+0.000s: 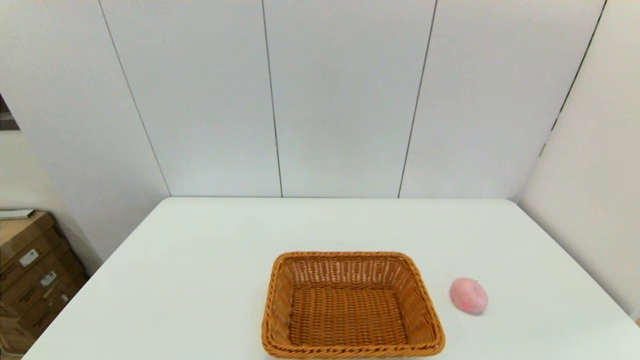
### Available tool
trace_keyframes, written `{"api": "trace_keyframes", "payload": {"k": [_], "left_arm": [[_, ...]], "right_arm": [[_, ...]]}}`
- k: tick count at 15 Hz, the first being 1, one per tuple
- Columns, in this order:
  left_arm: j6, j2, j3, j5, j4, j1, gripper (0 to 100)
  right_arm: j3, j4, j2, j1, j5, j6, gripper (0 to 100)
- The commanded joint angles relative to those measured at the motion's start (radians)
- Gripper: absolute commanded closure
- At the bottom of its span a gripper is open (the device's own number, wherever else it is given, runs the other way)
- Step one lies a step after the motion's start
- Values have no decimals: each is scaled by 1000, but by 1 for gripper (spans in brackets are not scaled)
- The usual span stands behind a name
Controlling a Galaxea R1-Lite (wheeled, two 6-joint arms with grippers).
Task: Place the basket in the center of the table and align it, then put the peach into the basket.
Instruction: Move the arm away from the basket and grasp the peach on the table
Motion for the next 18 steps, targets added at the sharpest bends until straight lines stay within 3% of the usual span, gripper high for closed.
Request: {"api": "trace_keyframes", "payload": {"k": [1,2,3,5,7,10,18], "left_arm": [[0,-2,1,0,1,-1,0],[0,-2,1,0,1,1,0],[2,-2,1,0,2,1,0],[2,-2,1,0,1,1,0],[0,-2,1,0,1,1,0],[2,-2,1,0,1,1,0],[-5,-2,1,0,1,-1,0]], "right_arm": [[-269,134,735,-1,1,2,0],[-292,105,887,-1,-2,0,0],[-317,-13,1126,0,-6,-6,0],[-337,-149,1359,45,-42,-8,0],[-374,-174,1511,103,-75,-5,0],[-423,-209,1664,154,-51,2,0],[-541,-234,1856,167,-55,2,0]]}}
